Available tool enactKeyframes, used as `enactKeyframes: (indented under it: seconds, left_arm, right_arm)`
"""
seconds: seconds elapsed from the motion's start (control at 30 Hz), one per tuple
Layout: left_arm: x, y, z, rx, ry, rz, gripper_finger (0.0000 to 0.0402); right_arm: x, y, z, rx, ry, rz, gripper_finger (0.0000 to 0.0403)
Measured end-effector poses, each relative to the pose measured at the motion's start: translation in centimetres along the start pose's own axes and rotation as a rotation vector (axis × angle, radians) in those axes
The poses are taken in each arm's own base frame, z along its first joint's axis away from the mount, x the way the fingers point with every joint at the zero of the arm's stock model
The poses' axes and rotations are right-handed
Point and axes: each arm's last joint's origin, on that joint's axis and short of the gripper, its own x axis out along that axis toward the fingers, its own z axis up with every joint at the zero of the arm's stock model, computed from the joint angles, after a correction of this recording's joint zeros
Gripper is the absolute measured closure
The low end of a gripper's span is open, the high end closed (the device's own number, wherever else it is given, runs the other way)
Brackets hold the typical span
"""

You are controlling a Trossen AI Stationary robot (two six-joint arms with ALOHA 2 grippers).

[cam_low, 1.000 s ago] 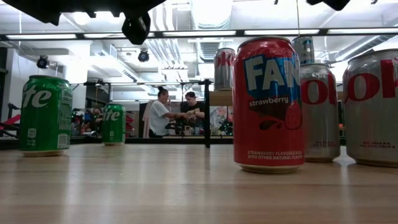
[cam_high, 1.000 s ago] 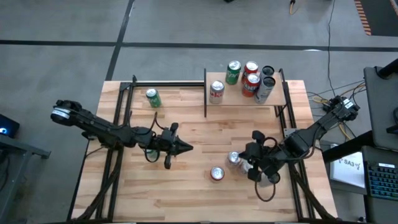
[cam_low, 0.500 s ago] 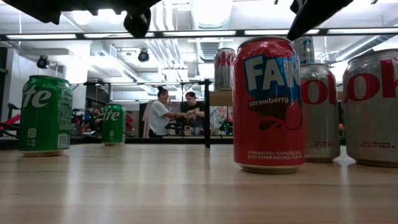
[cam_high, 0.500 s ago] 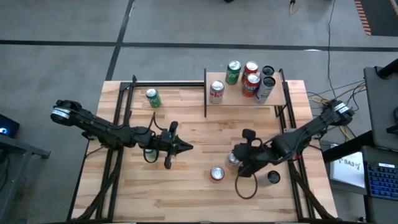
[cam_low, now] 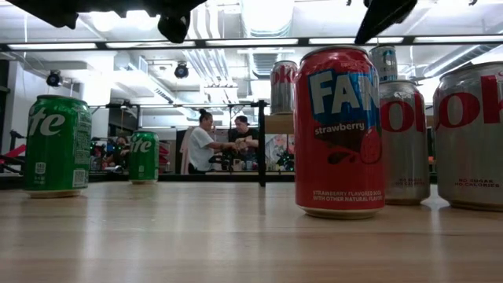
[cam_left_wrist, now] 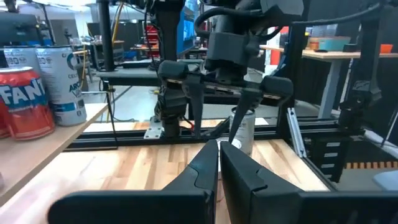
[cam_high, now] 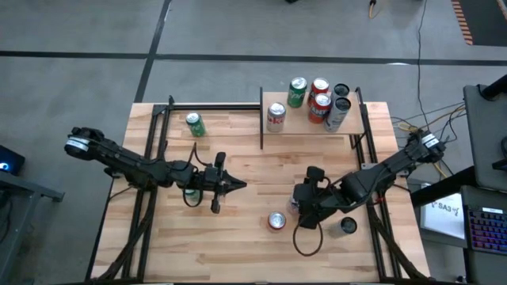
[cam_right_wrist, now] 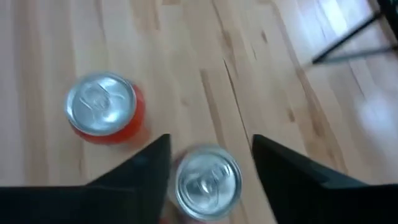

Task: Place canned beverage on shelf
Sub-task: Put the left silver soda can on the back of the shelf aligned with the other silver soda can

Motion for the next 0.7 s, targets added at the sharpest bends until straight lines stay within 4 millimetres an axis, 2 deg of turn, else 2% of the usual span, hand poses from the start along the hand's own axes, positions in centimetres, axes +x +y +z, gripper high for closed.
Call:
enactKeyframes:
  seconds: [0.17, 0.33, 0.7]
  left_arm:
    - [0.0, 0.1, 0.0, 0.021, 0.0, 0.044, 0.04]
    - [0.0, 0.3, 0.0, 0.052, 0.002, 0.095, 0.04]
    - [0.0, 0.5, 0.0, 0.069, 0.002, 0.125, 0.04]
  right_arm:
    - [0.1, -0.2, -0.5, 0.026, 0.111, -0.048, 0.0103]
    - [0.2, 0.0, -0.6, 0.017, 0.178, -0.023, 0.0047]
    - [3.0, 0.9, -1.0, -0.041, 0.266, -0.054, 0.0035]
